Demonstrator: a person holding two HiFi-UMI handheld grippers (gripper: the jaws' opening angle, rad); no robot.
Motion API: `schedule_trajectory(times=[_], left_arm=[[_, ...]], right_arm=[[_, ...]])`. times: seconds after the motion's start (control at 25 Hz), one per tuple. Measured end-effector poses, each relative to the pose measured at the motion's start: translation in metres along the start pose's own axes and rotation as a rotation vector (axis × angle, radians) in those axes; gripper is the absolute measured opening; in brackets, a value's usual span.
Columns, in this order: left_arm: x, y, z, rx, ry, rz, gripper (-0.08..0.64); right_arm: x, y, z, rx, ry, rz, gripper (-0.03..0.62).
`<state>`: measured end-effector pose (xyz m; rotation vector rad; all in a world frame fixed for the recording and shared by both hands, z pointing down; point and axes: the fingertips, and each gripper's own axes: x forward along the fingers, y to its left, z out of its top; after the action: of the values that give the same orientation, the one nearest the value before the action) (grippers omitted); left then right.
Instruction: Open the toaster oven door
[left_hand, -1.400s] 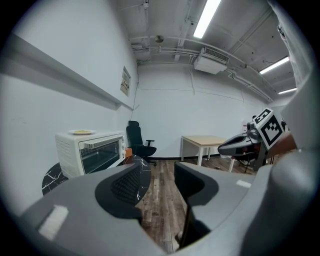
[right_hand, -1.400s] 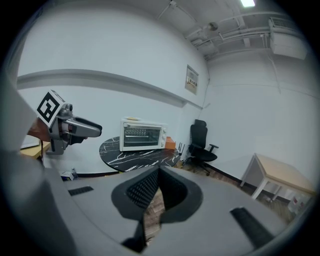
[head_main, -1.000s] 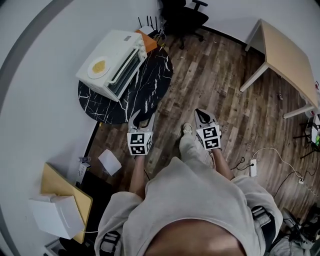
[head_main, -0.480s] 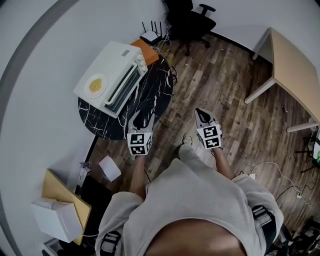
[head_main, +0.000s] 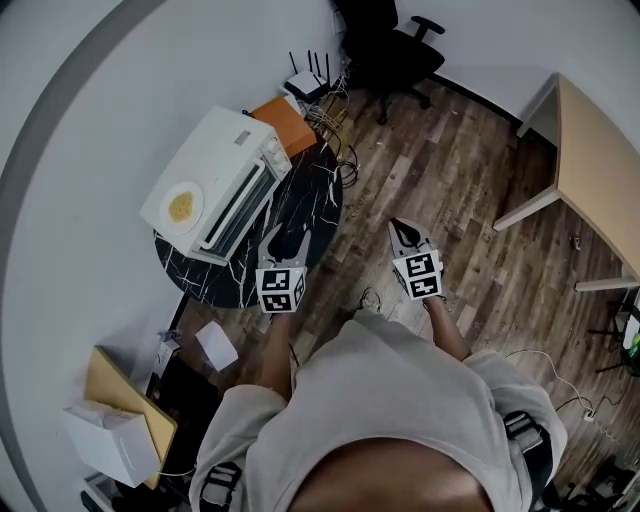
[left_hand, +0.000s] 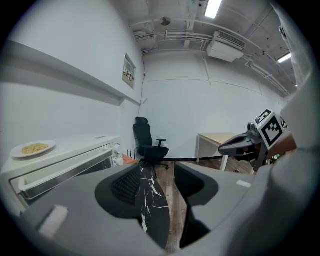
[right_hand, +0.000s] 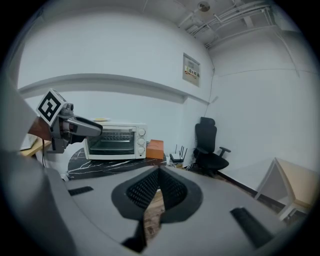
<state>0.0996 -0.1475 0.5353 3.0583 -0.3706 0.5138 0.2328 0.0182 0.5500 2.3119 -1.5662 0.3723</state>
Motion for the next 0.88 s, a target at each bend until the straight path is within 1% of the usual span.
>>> schedule_trajectory(times=[0.32, 0.52, 0.68, 0.88], left_arm=[[0.06, -0.001, 0.014, 0.0, 0.021, 0.01, 0.221], [0.089, -0.006, 0.019, -0.002, 0.033, 0.013, 0.221], [0.105, -0.002, 0.021, 0.004, 0.045, 0.021, 0.221], [0.115, -0.001, 0.016, -0.005, 0.066, 0.023, 0.221]], right_arm=[[0.035, -0.049, 0.004, 0.008, 0.009, 0.021, 0.014], [0.052, -0.077, 0.002, 0.015, 0.011, 0.025, 0.014], [0.066, -0.09, 0.003, 0.025, 0.01, 0.029, 0.014], [0.074, -0.096, 0.0, 0.03, 0.018, 0.038, 0.014]])
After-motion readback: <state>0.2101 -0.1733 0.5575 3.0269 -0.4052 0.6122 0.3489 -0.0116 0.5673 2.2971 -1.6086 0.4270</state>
